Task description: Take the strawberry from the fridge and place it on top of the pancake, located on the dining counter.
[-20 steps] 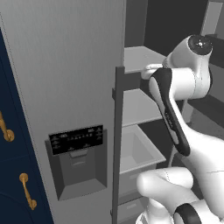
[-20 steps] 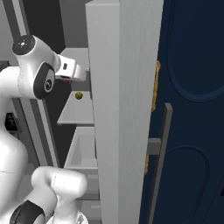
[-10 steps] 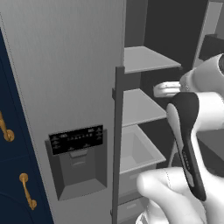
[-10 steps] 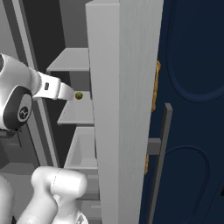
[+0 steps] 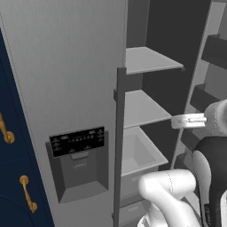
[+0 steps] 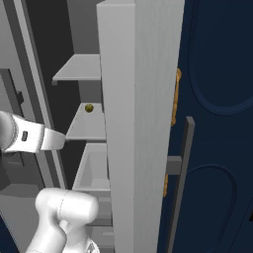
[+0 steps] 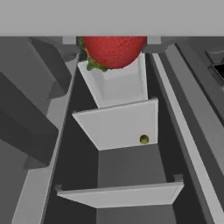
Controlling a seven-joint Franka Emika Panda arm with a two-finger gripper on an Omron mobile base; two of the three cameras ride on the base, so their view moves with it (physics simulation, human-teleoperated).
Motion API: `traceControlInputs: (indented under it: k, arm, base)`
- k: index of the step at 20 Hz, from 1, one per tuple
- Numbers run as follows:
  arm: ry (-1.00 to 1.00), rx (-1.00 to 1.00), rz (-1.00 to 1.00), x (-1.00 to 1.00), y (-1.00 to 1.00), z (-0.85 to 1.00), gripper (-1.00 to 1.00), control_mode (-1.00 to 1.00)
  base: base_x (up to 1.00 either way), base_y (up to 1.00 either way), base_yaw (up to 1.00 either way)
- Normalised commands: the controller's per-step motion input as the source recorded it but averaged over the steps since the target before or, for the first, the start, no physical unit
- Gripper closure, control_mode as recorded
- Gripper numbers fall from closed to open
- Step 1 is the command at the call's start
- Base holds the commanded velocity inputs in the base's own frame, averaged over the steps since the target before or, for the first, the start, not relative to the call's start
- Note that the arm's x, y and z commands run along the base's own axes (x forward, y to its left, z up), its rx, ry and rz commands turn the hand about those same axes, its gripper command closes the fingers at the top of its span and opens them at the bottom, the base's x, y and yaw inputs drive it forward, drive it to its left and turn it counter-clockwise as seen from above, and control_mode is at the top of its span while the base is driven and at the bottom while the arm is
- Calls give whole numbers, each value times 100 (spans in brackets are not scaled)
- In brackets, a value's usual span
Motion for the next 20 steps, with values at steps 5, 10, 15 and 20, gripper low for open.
traceControlInputs:
  k: [5,10,15,20]
  arm:
    - [15,-5,3,-42,18,-35,100,-100]
    - [25,0,1,3,7,-34,100,-100]
    - [24,0,0,6,0,-48,100,-100]
    - [16,0,0,0,0,-55,100,-100]
  base:
    - [0,0,0]
    - [0,0,0]
    - [0,0,0]
    - [0,0,0]
